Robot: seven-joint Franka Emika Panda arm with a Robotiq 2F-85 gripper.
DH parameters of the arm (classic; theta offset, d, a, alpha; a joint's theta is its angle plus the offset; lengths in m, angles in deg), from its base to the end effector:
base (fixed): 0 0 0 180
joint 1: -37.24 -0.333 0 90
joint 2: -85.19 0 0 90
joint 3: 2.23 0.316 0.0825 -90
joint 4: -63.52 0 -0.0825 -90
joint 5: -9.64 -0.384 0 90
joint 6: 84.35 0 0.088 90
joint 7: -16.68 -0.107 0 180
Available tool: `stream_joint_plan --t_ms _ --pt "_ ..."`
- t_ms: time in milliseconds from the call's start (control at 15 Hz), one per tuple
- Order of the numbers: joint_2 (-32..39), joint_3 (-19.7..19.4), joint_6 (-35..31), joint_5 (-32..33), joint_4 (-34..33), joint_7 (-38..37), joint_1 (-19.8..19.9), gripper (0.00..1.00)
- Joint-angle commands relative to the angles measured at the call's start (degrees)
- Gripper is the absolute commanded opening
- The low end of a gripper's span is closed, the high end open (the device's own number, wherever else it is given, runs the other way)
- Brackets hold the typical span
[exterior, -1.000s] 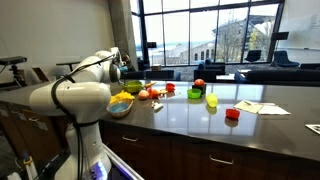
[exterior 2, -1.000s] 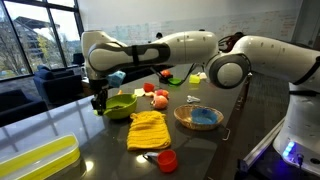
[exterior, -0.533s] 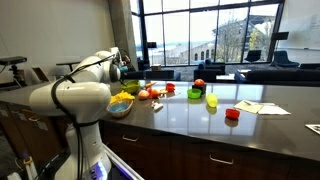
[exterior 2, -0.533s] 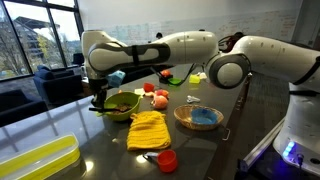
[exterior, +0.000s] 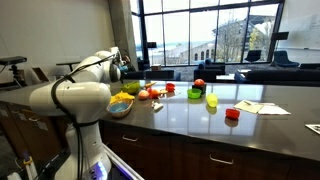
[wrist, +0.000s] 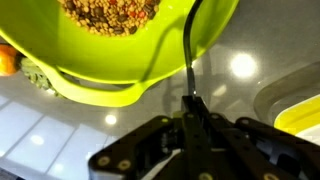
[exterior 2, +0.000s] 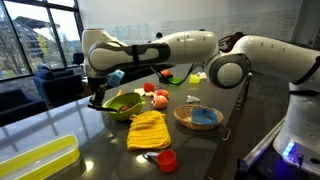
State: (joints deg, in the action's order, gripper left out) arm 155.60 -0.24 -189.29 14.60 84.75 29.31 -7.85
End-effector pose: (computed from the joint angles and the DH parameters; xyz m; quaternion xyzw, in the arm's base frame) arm 0.5788 0.5835 0.3490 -0.8647 -0.4881 -0.1186 0.0076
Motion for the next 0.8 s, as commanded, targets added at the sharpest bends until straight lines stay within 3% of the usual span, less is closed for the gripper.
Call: stream_joint_plan --t_ms 0,400,733 --pt "-0.7 -0.9 -1.5 1.6 0.1 -0.7 0.1 0.01" --pt "-1.7 -5.4 -9.6 4.9 -0.7 -12.4 1.3 0.01" --pt "-0.7 -3.9 -19.0 2.0 -0.8 -21.7 6.0 0.01"
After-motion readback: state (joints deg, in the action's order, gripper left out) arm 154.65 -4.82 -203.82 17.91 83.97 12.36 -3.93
